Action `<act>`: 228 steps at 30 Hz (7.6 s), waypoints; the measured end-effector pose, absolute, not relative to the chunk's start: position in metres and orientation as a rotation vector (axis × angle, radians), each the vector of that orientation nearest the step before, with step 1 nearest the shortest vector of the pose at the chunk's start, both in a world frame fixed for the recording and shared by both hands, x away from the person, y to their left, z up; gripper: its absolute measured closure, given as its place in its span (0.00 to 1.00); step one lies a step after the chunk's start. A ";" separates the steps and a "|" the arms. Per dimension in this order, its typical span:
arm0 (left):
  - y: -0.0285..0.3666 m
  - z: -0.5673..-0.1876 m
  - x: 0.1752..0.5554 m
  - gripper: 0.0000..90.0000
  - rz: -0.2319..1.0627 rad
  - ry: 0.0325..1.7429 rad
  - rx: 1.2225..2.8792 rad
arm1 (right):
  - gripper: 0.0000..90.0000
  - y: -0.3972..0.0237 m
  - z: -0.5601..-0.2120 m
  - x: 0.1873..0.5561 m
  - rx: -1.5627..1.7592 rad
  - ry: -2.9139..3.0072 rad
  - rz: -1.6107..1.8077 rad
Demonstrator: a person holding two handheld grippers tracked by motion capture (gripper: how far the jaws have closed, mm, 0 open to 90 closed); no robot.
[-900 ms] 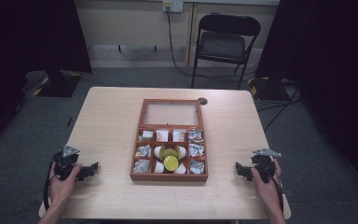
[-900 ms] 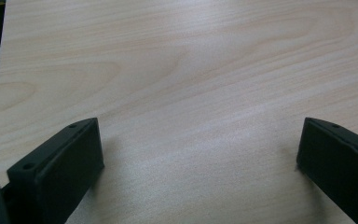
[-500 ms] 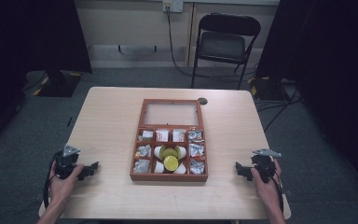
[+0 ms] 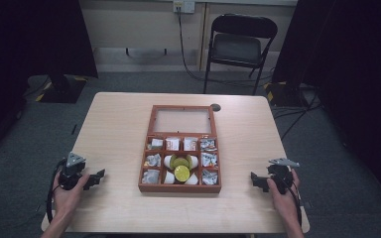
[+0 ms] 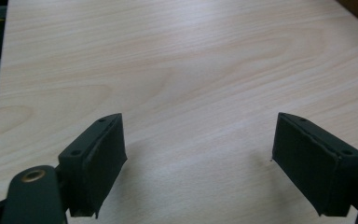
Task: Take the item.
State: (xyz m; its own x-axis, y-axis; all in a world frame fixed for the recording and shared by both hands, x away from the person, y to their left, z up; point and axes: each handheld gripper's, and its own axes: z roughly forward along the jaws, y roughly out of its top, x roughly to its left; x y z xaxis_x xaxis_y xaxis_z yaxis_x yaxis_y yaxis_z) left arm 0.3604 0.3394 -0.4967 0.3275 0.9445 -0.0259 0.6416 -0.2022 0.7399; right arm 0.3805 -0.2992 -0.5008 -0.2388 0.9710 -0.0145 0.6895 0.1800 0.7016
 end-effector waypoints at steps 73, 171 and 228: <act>0.204 -0.427 0.375 0.35 0.341 0.861 2.063 | 0.00 -0.299 -0.501 0.380 1.560 1.993 0.803; 0.084 -0.464 0.404 0.45 0.120 0.684 2.440 | 0.00 -0.299 -0.501 0.380 1.557 1.996 0.805; 0.102 -0.451 0.408 0.62 0.082 0.702 2.302 | 0.00 -0.299 -0.501 0.380 1.557 1.995 0.804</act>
